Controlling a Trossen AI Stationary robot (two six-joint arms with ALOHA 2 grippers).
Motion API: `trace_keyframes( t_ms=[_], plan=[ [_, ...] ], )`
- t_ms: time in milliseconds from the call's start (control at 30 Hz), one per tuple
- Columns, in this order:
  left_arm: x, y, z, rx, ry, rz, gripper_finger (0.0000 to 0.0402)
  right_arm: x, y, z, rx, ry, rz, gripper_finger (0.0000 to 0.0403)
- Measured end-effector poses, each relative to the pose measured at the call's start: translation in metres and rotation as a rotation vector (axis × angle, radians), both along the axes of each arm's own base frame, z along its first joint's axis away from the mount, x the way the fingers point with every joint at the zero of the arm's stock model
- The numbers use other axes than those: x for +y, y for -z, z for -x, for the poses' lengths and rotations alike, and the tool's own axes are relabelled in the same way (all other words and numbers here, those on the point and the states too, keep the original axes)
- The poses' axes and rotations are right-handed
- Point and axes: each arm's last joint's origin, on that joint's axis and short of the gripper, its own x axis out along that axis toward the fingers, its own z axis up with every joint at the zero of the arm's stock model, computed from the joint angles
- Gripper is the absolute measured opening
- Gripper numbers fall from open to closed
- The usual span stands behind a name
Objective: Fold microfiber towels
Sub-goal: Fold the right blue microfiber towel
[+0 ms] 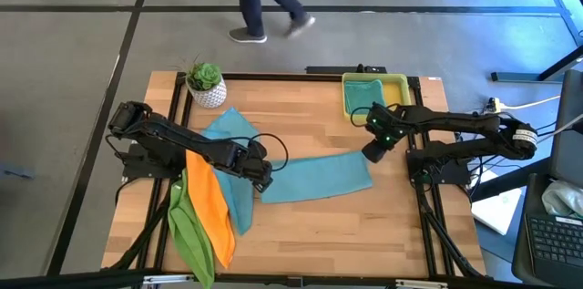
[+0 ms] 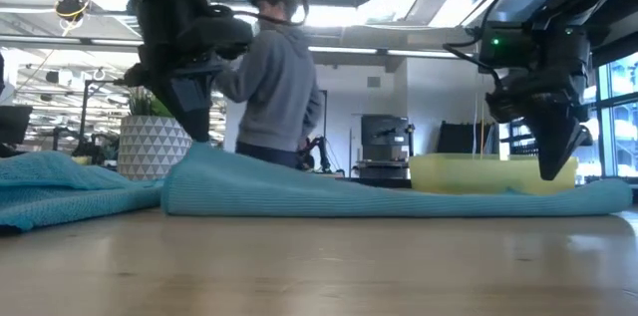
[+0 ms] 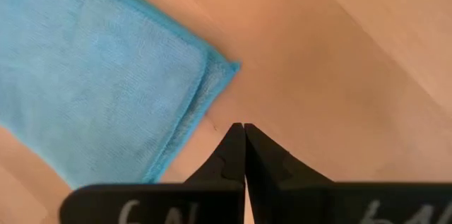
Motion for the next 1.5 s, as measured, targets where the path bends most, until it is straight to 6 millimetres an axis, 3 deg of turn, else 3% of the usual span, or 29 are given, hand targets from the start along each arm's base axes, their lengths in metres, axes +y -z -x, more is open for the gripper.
trace_keyframes(
  t_ms=[333, 467, 667, 833, 967, 1133, 1433, 1500],
  plan=[
    [0.007, 0.002, -0.007, -0.034, 0.008, -0.025, 0.0000, -0.001, -0.001, -0.002, -0.018, 0.026, 0.003, 0.0003],
    [0.011, 0.002, -0.008, -0.030, -0.006, -0.018, 0.0000, -0.003, -0.003, -0.010, -0.127, -0.006, 0.001, 0.0008],
    [0.011, 0.002, -0.008, -0.029, -0.003, -0.007, 0.0000, -0.010, -0.007, -0.023, -0.245, -0.028, 0.108, 0.0061],
    [0.011, 0.002, -0.008, -0.028, -0.001, -0.001, 0.0000, -0.012, 0.002, -0.027, -0.215, -0.132, 0.128, 0.0111],
    [0.011, 0.002, -0.008, -0.025, 0.003, 0.014, 0.0000, -0.012, 0.011, -0.029, -0.191, -0.196, 0.078, 0.0123],
    [0.011, 0.002, -0.008, -0.025, 0.003, 0.015, 0.0000, -0.011, 0.019, -0.029, -0.155, -0.236, 0.021, 0.0103],
    [0.011, 0.002, -0.008, -0.025, 0.002, 0.017, 0.0000, -0.010, 0.023, -0.029, -0.137, -0.246, 0.003, 0.0011],
    [0.011, 0.002, -0.008, -0.025, 0.001, 0.017, 0.0000, -0.010, 0.023, -0.029, -0.138, -0.246, 0.001, 0.0007]
  ],
)
